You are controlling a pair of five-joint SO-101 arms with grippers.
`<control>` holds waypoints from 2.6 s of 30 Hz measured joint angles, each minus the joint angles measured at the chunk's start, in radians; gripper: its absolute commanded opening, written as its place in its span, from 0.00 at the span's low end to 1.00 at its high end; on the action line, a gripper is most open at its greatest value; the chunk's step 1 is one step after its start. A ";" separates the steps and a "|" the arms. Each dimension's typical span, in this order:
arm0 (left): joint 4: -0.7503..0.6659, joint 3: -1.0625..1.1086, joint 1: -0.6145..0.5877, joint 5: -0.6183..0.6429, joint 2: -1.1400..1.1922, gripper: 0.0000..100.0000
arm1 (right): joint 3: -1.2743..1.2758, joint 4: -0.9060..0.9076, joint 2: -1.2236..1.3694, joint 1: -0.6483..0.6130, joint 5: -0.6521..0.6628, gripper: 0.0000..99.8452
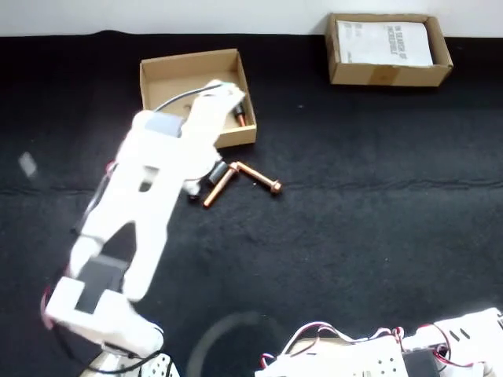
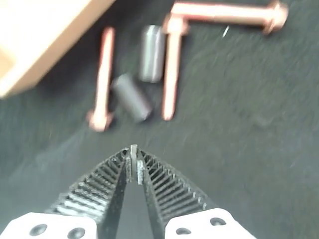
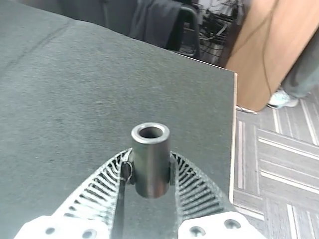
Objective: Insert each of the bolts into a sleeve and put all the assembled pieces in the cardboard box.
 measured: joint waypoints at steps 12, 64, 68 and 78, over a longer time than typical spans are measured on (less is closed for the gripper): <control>0.003 -0.473 0.176 -0.390 0.410 0.01 | 0.000 0.000 0.000 0.060 0.040 0.01; 0.204 -1.049 0.252 -1.071 0.839 0.12 | 0.017 0.081 -0.002 -0.049 0.132 0.01; 0.219 -1.083 0.233 -1.073 0.839 0.12 | 0.017 0.081 -0.002 -0.049 0.144 0.01; 0.157 -1.109 0.232 -1.073 0.974 0.12 | 0.017 0.081 -0.002 -0.049 0.186 0.01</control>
